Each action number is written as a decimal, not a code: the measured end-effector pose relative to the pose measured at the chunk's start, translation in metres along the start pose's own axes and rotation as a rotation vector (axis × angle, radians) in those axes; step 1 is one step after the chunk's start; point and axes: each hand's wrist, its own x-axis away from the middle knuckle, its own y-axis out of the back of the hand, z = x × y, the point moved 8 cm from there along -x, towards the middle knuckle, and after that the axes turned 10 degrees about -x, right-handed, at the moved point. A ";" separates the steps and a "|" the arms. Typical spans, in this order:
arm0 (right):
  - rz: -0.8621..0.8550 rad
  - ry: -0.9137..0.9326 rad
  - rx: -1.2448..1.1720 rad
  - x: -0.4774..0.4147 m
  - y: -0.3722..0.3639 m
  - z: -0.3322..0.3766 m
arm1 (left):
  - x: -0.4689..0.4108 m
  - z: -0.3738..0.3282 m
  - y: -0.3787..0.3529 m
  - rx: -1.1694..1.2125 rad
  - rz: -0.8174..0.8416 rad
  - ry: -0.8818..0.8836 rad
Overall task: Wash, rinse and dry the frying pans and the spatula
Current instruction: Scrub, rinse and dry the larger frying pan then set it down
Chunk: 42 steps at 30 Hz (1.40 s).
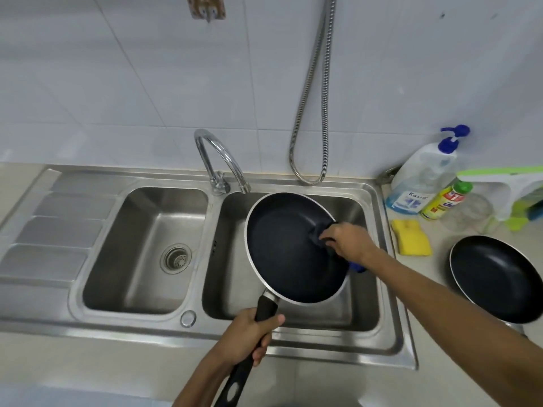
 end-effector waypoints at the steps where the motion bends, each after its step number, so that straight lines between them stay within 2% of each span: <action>1: -0.070 -0.008 0.070 -0.005 0.007 0.002 | 0.001 -0.003 -0.003 0.004 0.007 -0.001; 4: -0.314 -0.040 0.114 -0.011 0.026 0.010 | 0.001 -0.015 -0.008 0.020 0.007 -0.011; 9: -0.734 -0.207 -0.182 0.019 0.068 -0.032 | 0.003 -0.018 0.006 0.003 0.014 -0.030; 12: -0.864 -0.196 -0.270 0.067 0.079 -0.050 | 0.000 -0.016 0.011 0.030 0.007 -0.012; 21: -0.804 -0.428 -0.204 0.216 0.016 -0.086 | -0.022 -0.002 0.004 0.135 0.028 -0.025; 23: -0.734 -0.534 -0.232 0.233 -0.015 -0.094 | -0.026 0.000 -0.002 0.132 0.034 -0.045; 25: -0.581 -0.649 -0.270 0.240 -0.052 -0.097 | -0.027 0.001 -0.009 0.145 0.046 -0.060; 27: -0.415 -0.753 -0.208 0.244 -0.080 -0.090 | -0.027 0.000 -0.017 0.151 0.073 -0.070; 28: -0.393 -0.791 -0.156 0.246 -0.084 -0.082 | -0.026 -0.002 -0.022 0.161 0.084 -0.072; 30: -0.508 -0.801 -0.156 0.247 -0.069 -0.053 | -0.027 -0.003 -0.029 0.202 0.090 -0.057; 32: -0.631 -0.686 -0.345 0.243 -0.050 -0.001 | -0.030 -0.001 -0.034 0.225 0.083 -0.043; 35: -0.576 -0.529 -0.775 0.231 -0.047 0.080 | -0.035 -0.001 -0.044 0.116 0.062 -0.076; 38: -0.487 -0.583 -1.174 0.222 -0.063 0.123 | -0.036 -0.007 -0.059 0.130 0.046 -0.116; 42: -0.369 -0.638 -1.434 0.216 -0.086 0.146 | -0.037 -0.013 -0.068 0.099 -0.030 -0.140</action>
